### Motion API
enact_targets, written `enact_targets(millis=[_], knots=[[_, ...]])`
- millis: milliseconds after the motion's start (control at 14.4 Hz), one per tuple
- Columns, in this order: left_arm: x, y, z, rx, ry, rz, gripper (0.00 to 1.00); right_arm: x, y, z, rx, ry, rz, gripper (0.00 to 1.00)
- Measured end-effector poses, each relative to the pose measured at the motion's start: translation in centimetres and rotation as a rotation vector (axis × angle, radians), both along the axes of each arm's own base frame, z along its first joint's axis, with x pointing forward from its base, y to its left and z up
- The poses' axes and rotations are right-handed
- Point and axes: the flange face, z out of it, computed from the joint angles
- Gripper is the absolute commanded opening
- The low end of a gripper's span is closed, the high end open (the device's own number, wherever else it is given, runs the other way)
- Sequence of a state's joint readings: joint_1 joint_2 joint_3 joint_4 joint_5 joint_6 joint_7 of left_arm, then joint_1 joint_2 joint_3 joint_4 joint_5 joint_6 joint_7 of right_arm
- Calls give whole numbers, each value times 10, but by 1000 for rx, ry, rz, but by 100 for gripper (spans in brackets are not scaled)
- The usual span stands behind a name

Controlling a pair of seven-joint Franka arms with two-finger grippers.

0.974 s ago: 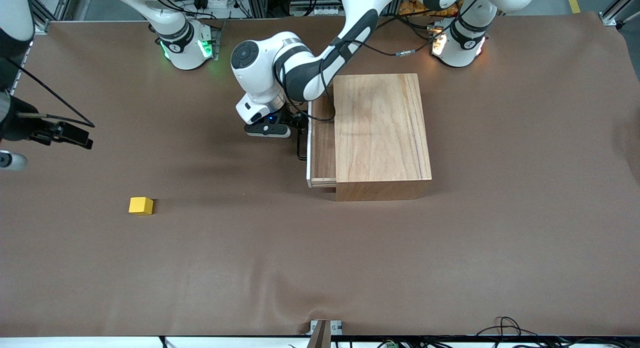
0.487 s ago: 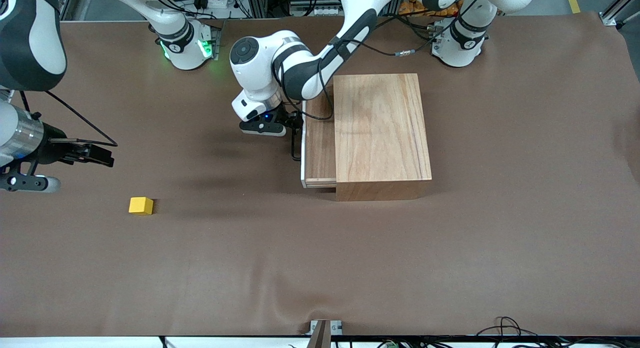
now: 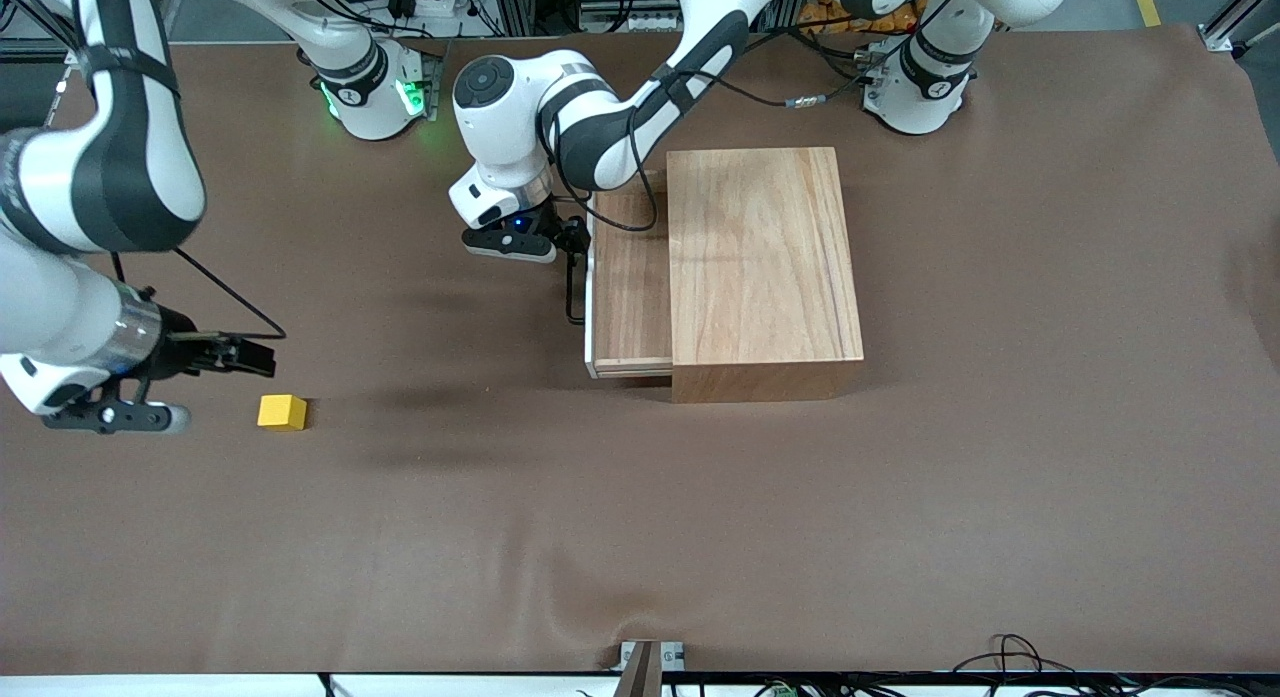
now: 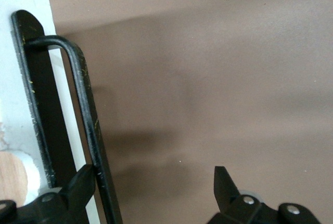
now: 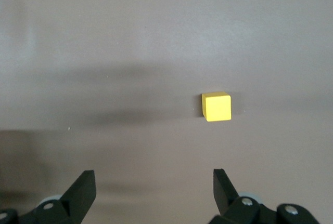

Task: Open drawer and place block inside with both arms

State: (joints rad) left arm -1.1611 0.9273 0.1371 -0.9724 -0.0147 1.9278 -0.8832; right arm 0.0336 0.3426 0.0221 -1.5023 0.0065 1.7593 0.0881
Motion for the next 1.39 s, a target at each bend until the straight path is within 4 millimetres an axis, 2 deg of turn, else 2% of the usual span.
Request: enact_targets(millis=[139,417,556,695,834,974,1113,1252,1391], knots=[[0,-2,9,-15,-8,-2,100,4,0,-13,0,13,1,100],[2,-1,41,-41,-19,2,100,4,10,-22,-3,31,21,100],[10,9,68,-41,-18,20,100,6,-5,-29,-2,39,37,100],[33,33,104,-32,-21,67,100,14,-27,-47,5,33,60,100],[66,73,165,-44,-41,81,100,21,-39,-75,6,40,66,100],[94,129,231,-40,-38,71,100,24,-48,-112,-6,83,85,100],[114,189,282,-18,-12,73,100,31,-64,-144,-17,77,81,100],[129,246,316,25,12,57,100,36,-81,-159,-17,56,68,100],[144,302,337,68,45,57,100,38,-84,-167,-18,37,62,100]])
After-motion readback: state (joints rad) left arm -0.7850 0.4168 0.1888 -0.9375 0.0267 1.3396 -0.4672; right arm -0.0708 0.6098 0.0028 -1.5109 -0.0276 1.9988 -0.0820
